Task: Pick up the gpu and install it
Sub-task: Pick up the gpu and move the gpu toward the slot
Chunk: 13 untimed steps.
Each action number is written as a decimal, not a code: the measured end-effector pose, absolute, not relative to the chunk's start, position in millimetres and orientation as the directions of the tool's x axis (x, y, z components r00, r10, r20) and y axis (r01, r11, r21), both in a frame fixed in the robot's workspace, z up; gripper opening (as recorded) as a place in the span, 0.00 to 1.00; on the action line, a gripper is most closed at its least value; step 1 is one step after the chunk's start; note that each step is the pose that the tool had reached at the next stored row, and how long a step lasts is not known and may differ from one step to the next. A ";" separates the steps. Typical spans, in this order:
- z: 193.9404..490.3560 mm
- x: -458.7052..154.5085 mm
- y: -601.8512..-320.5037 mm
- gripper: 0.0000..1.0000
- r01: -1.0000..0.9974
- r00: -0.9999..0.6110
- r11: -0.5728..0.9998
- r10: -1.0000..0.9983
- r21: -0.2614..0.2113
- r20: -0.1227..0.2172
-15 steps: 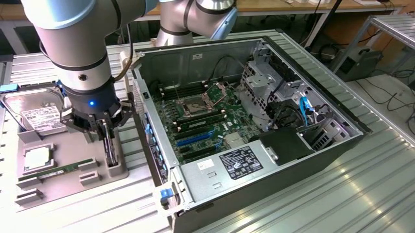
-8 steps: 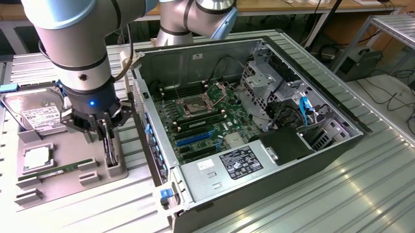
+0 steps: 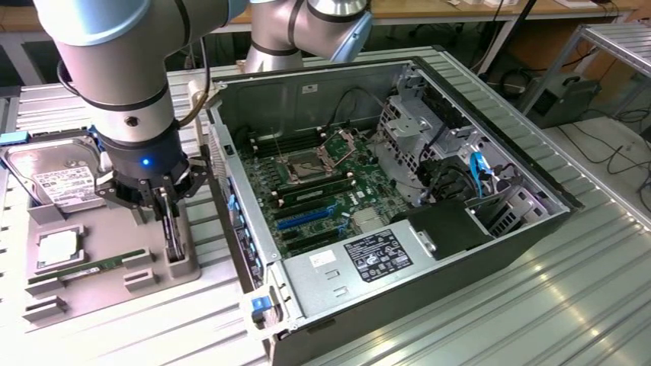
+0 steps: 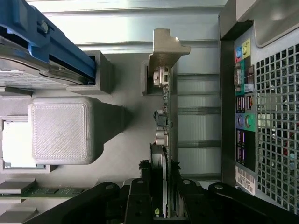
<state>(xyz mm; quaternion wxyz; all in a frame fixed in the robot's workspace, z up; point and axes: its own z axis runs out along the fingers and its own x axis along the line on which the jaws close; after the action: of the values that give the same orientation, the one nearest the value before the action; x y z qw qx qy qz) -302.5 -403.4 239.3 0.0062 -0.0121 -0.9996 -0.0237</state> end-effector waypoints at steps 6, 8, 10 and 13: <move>246.2 -302.5 -403.3 0.26 0.025 -1.000 0.999 0.024 0.047 0.013; 251.8 -302.5 -403.4 0.26 0.025 -1.000 0.999 0.024 0.047 0.013; 258.9 -302.5 -403.3 0.26 0.025 -1.000 0.999 0.024 0.047 0.013; 274.7 -302.5 -403.4 0.26 0.025 -1.000 0.999 0.024 0.047 0.013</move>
<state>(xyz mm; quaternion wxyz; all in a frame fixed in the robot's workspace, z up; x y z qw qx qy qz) -302.5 -403.4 274.7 0.0062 -0.0122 -0.9996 -0.0238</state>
